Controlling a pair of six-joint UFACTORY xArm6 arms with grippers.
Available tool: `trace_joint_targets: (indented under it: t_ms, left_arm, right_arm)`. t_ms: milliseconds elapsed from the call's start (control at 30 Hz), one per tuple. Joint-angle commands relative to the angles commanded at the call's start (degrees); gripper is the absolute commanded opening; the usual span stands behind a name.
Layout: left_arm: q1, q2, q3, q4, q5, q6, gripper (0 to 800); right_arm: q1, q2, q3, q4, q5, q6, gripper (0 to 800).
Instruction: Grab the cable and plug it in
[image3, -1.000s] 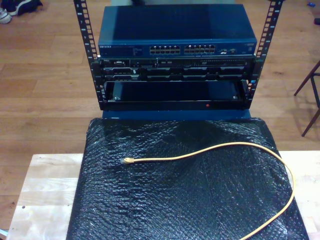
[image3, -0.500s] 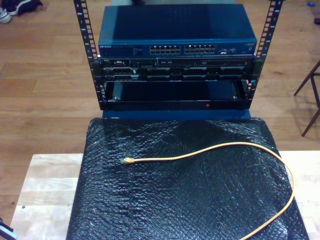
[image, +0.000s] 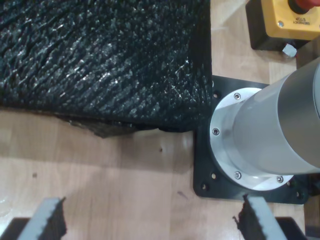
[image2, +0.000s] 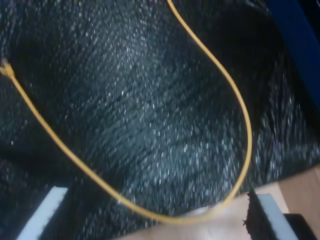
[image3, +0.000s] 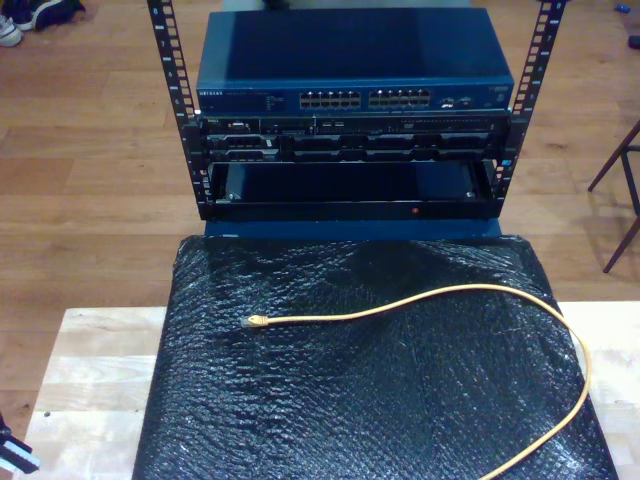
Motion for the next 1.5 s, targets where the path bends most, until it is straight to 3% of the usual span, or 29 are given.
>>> trace_joint_targets:
  t_ms: [300, 500, 667, 900, 1200, 1500]
  left_arm:
    - [-2.81, 1.14, 0.26, -0.18, -2.64, -4.40, 800]
    - [-4.31, 2.46, 0.09, -1.58, -3.52, -5.01, 800]
    - [-5.01, 2.99, 0.09, -1.67, -4.66, -6.68, 800]
    - [-7.65, 3.60, 0.09, -1.67, -6.42, -10.20, 800]
    - [-7.82, 4.66, 0.09, -1.67, -6.86, -11.08, 800]
    - [-7.74, 5.54, 0.18, -1.67, -6.86, -11.16, 800]
  right_arm:
    - [13.98, 2.55, 0.00, -1.76, -5.71, 7.21, 792]
    - [25.76, 5.45, 0.00, -9.05, -13.19, 13.89, 792]
    - [34.73, 10.73, -0.18, -14.68, -18.46, 18.90, 792]
    - [43.25, 17.23, -1.14, -15.38, -24.88, 22.51, 777]
    - [51.87, 28.31, -5.54, -25.67, -31.74, 34.02, 777]
    - [58.55, 37.80, -10.20, -30.24, -37.54, 41.93, 777]
